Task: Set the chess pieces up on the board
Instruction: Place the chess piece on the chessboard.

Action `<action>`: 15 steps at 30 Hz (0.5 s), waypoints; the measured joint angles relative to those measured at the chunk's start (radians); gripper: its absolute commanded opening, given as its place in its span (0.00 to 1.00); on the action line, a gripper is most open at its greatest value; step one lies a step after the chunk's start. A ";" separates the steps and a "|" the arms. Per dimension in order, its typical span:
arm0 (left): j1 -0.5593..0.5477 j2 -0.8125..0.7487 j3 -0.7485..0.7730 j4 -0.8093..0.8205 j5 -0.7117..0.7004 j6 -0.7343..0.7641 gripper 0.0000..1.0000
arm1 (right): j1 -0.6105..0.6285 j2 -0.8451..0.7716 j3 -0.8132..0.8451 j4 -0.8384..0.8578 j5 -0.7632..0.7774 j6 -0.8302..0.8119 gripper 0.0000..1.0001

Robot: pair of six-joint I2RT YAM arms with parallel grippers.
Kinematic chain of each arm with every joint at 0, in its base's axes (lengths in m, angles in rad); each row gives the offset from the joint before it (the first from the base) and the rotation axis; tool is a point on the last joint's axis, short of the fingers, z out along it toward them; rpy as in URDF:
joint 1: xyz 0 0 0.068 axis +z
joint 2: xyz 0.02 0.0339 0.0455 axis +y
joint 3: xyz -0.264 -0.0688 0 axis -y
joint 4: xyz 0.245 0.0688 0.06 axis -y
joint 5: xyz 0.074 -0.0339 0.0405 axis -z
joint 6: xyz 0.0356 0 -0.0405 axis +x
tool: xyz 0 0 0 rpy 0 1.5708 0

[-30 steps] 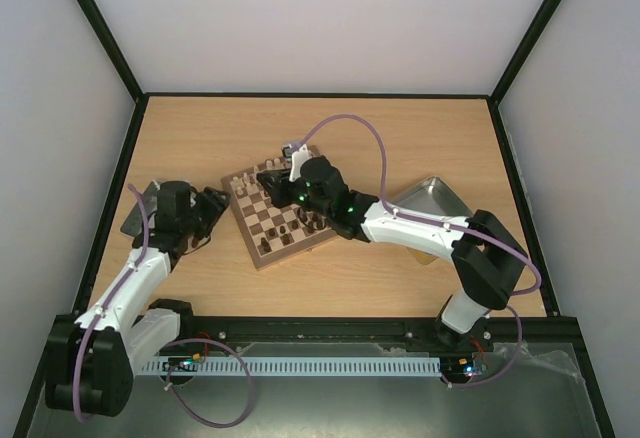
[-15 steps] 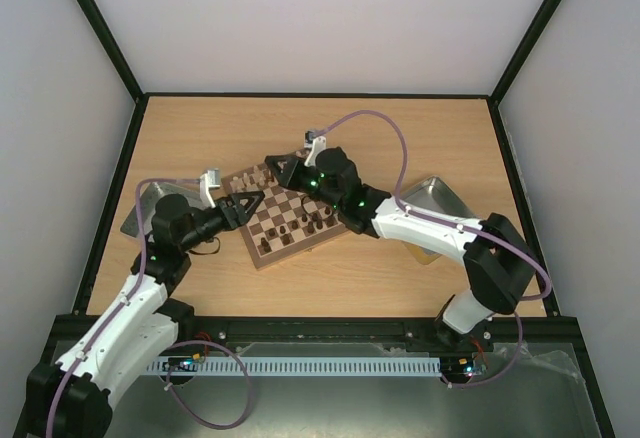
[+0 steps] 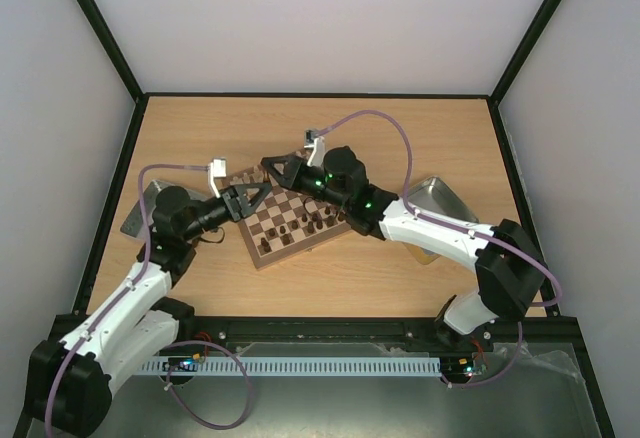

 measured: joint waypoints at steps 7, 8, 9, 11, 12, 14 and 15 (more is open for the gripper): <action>-0.005 0.034 0.011 0.065 0.010 -0.028 0.37 | 0.000 -0.004 -0.008 -0.001 -0.041 -0.005 0.11; -0.006 0.038 0.014 0.066 0.010 -0.030 0.35 | 0.000 -0.007 -0.008 -0.001 -0.046 -0.007 0.11; -0.006 0.041 0.016 0.066 0.011 -0.030 0.32 | 0.000 -0.011 -0.008 -0.001 -0.050 -0.010 0.11; -0.006 0.042 0.018 0.066 0.011 -0.024 0.25 | 0.000 -0.021 -0.008 -0.001 -0.058 -0.014 0.11; -0.006 0.039 0.019 0.070 0.011 -0.019 0.21 | 0.000 -0.026 -0.008 -0.003 -0.061 -0.018 0.11; -0.006 0.034 0.021 0.071 0.012 -0.013 0.11 | 0.000 -0.032 -0.008 -0.008 -0.073 -0.024 0.12; -0.008 0.028 0.023 0.069 0.013 -0.006 0.07 | 0.000 -0.033 -0.008 -0.009 -0.079 -0.028 0.14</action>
